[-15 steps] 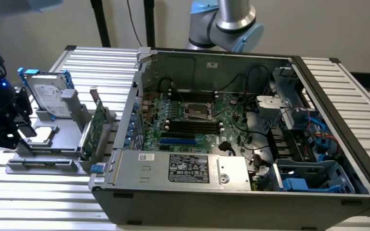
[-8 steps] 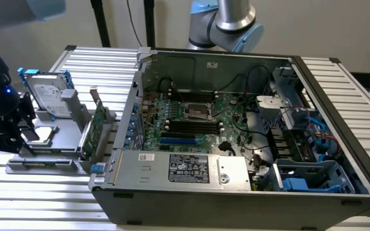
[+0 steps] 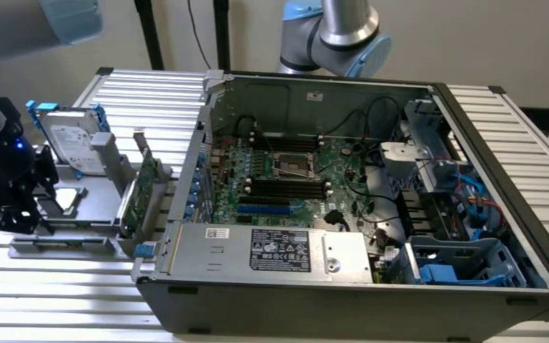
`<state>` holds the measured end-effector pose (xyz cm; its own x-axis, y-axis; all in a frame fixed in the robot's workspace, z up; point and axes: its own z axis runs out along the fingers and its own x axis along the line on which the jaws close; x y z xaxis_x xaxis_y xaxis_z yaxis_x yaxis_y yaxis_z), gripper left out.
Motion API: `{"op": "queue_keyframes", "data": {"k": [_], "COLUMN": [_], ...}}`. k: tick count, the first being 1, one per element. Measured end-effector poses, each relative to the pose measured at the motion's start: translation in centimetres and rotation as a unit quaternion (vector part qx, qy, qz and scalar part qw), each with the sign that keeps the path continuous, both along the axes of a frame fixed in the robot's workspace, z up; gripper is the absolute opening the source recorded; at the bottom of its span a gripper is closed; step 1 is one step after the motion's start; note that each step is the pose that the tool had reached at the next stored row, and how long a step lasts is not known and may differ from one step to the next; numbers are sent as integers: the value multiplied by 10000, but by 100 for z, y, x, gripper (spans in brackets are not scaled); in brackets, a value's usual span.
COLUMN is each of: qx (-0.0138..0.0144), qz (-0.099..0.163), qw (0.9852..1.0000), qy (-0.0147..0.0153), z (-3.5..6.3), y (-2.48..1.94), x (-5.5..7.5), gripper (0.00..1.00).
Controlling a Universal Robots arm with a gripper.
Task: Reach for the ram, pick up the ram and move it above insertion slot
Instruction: 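Pick up the ram and move it above insertion slot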
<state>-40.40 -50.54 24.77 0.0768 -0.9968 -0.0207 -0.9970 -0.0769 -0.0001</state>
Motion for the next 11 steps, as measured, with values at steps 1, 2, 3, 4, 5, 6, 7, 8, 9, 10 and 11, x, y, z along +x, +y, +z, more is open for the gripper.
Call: {"op": "queue_keyframes", "data": {"k": [1,2,3,4,5,6,7,8,9,10,11], "qx": [0,0,0,0,0,0,0,0,0,0,0], "qz": [-13,-26,-40,-53,-66,-79,-92,-103,-114,-124,-133], "qw": [10000,10000,10000,10000,10000,10000,10000,9999,9999,9999,9999], "qy": [0,0,0,0,0,0,-1,0,0,0,0], "z": [-18,-36,-55,-72,-90,-110,-129,-146,-163,-181,-199], "y": [0,0,0,0,0,0,0,0,0,0,0], "x": [0,0,0,0,0,0,0,0,0,0,0], "gripper": [42,42,42,42,42,42,42,42,42,42,42]}}
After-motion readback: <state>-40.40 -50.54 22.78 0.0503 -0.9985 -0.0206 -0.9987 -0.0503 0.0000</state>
